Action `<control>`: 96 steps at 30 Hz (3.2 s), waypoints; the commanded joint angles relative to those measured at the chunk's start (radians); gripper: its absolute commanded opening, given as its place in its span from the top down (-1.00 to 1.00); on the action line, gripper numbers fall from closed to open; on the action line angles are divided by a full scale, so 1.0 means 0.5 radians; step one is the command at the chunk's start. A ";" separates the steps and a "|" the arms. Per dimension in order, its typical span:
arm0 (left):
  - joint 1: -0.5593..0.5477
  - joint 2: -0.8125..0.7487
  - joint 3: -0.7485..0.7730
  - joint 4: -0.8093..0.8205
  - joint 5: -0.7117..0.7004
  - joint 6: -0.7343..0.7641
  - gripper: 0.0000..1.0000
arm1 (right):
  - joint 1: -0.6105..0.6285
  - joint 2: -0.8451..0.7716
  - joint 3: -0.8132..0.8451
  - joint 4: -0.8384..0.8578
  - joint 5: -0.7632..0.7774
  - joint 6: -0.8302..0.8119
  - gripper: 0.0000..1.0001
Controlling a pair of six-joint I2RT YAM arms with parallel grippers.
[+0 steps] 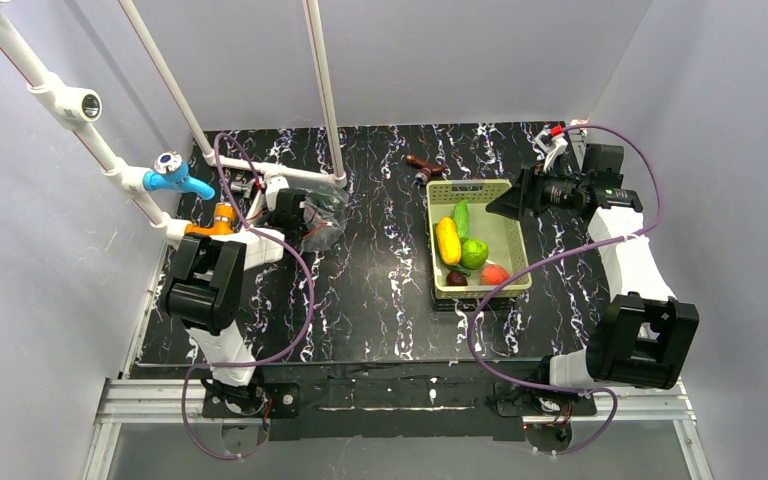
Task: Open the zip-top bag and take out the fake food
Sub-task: Pick up the fake vegetable from the zipper food storage bag.
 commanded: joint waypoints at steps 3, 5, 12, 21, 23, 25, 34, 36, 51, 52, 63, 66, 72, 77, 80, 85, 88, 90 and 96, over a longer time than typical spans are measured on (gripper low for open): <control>0.021 -0.054 0.034 0.011 0.262 0.099 0.55 | -0.017 -0.042 0.026 0.013 -0.048 -0.017 -0.67; 0.020 -0.079 0.042 -0.038 0.336 0.104 0.76 | -0.017 -0.042 0.026 0.013 -0.049 -0.017 -0.67; -0.035 -0.160 0.037 -0.228 0.485 0.094 1.00 | -0.017 -0.047 0.026 0.013 -0.049 -0.017 -0.67; -0.227 -0.338 -0.062 -0.358 0.440 0.075 1.00 | -0.016 -0.055 0.026 0.010 -0.049 -0.017 -0.67; -0.294 -0.392 -0.067 -0.421 0.434 0.059 1.00 | -0.016 -0.058 0.027 0.008 -0.049 -0.017 -0.67; -0.350 -0.449 -0.074 -0.484 0.433 0.031 1.00 | -0.017 -0.058 0.024 0.009 -0.049 -0.017 -0.67; -0.461 -0.819 -0.177 -0.880 0.519 -0.166 1.00 | -0.015 -0.055 0.026 -0.004 0.393 -0.043 -0.67; -0.499 -0.859 -0.209 -0.950 0.565 -0.199 1.00 | -0.016 -0.052 0.033 -0.022 -0.172 -0.064 -0.67; -0.683 -1.164 -0.570 -0.951 0.687 -0.517 0.31 | -0.007 -0.054 0.039 -0.045 -0.206 -0.094 -0.67; -0.688 -1.217 -0.579 -0.957 0.684 -0.513 0.21 | -0.008 -0.055 0.039 -0.047 -0.201 -0.094 -0.67; -0.698 -1.358 -0.596 -0.855 0.566 -0.350 -0.42 | -0.007 -0.055 0.038 -0.040 -0.204 -0.094 -0.67; -0.698 -1.349 -0.638 -0.722 0.607 -0.300 -0.40 | -0.006 -0.057 0.039 -0.040 -0.204 -0.094 -0.67; -0.698 -1.426 -0.733 -0.837 0.669 -0.358 -0.40 | -0.006 -0.055 0.037 -0.040 -0.204 -0.094 -0.67; -0.696 -1.490 -0.708 -1.053 0.783 -0.456 -0.41 | -0.008 -0.052 0.039 -0.040 -0.202 -0.046 -0.67; -0.698 -1.515 -0.649 -1.159 0.858 -0.479 -0.51 | -0.007 -0.055 0.037 -0.040 -0.199 -0.074 -0.67; -0.695 -1.509 -0.616 -1.202 0.940 -0.474 -0.52 | -0.007 -0.055 0.036 -0.038 -0.203 -0.074 -0.67; -0.695 -1.528 -0.616 -1.219 0.859 -0.428 -0.41 | -0.006 -0.055 0.036 -0.037 -0.209 -0.074 -0.67; -0.695 -1.582 -0.681 -1.069 0.748 -0.361 -0.39 | -0.004 -0.052 0.034 -0.035 -0.214 -0.074 -0.67; -0.697 -1.536 -0.843 -0.295 0.683 0.091 -0.42 | -0.002 -0.053 0.036 -0.036 -0.209 -0.074 -0.67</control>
